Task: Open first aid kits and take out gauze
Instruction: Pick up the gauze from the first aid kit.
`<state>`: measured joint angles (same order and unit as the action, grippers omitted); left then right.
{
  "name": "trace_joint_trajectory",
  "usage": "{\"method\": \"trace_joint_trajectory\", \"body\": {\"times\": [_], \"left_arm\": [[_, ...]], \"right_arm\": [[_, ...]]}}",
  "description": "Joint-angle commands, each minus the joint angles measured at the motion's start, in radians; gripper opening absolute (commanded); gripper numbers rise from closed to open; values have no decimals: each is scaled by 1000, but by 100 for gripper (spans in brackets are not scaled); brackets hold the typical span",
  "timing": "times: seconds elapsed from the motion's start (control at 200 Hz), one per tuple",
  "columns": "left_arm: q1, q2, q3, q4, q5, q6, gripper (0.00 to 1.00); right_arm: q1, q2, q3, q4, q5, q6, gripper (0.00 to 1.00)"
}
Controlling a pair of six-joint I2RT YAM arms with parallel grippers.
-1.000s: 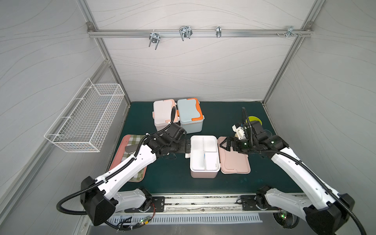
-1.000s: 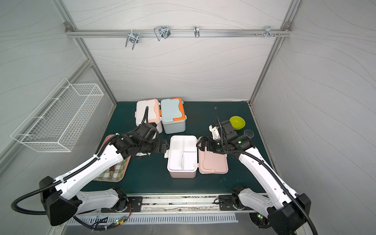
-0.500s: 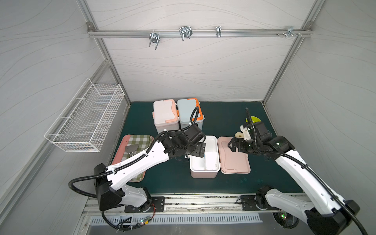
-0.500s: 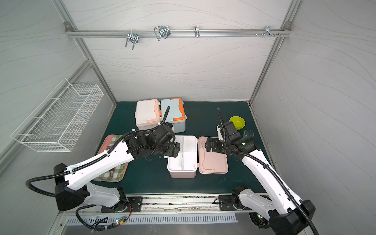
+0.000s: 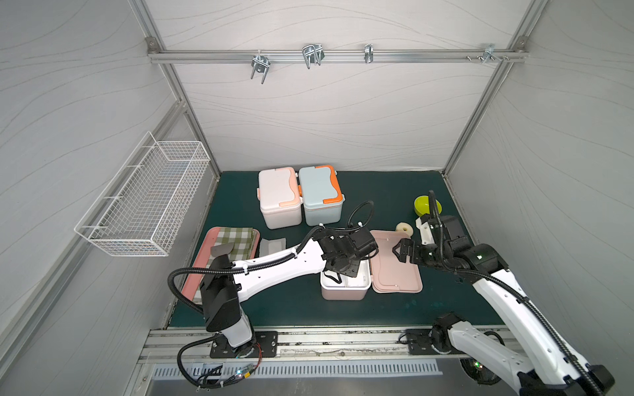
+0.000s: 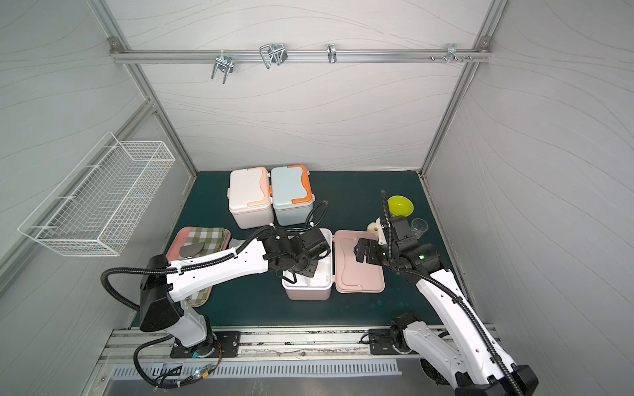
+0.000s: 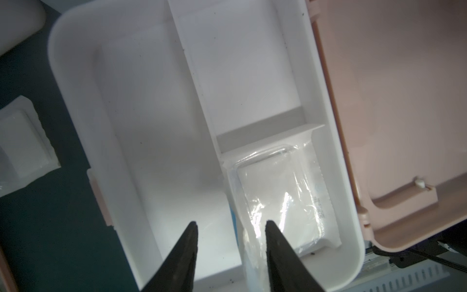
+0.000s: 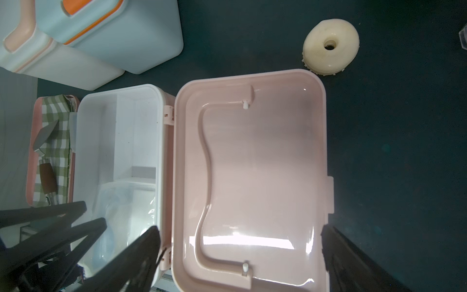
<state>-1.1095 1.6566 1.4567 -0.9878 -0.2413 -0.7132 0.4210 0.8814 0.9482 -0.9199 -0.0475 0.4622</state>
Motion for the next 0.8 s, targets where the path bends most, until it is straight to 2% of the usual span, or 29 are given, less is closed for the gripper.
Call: {"method": "trace_joint_trajectory", "body": {"times": [0.0, 0.095, 0.305, 0.415, 0.66, 0.795], "left_arm": [[-7, 17, 25, 3, -10, -41, 32], [-7, 17, 11, 18, 3, -42, 20], [-6, 6, -39, 71, 20, -52, 15], [-7, 3, -37, 66, 16, -51, 0], [-6, -110, -41, 61, -20, -40, 0], [3, -223, -63, 46, -23, -33, 0]], "right_arm": [[-5, -22, -6, 19, -19, -14, 99], [-5, -23, -8, 22, -25, -13, 99], [-5, -17, 0, 19, -25, -16, 99], [-5, -6, 1, 24, -26, -14, 99], [-5, 5, 45, 3, -51, -15, 99], [-5, -10, 68, 13, -153, -47, 99]]}}
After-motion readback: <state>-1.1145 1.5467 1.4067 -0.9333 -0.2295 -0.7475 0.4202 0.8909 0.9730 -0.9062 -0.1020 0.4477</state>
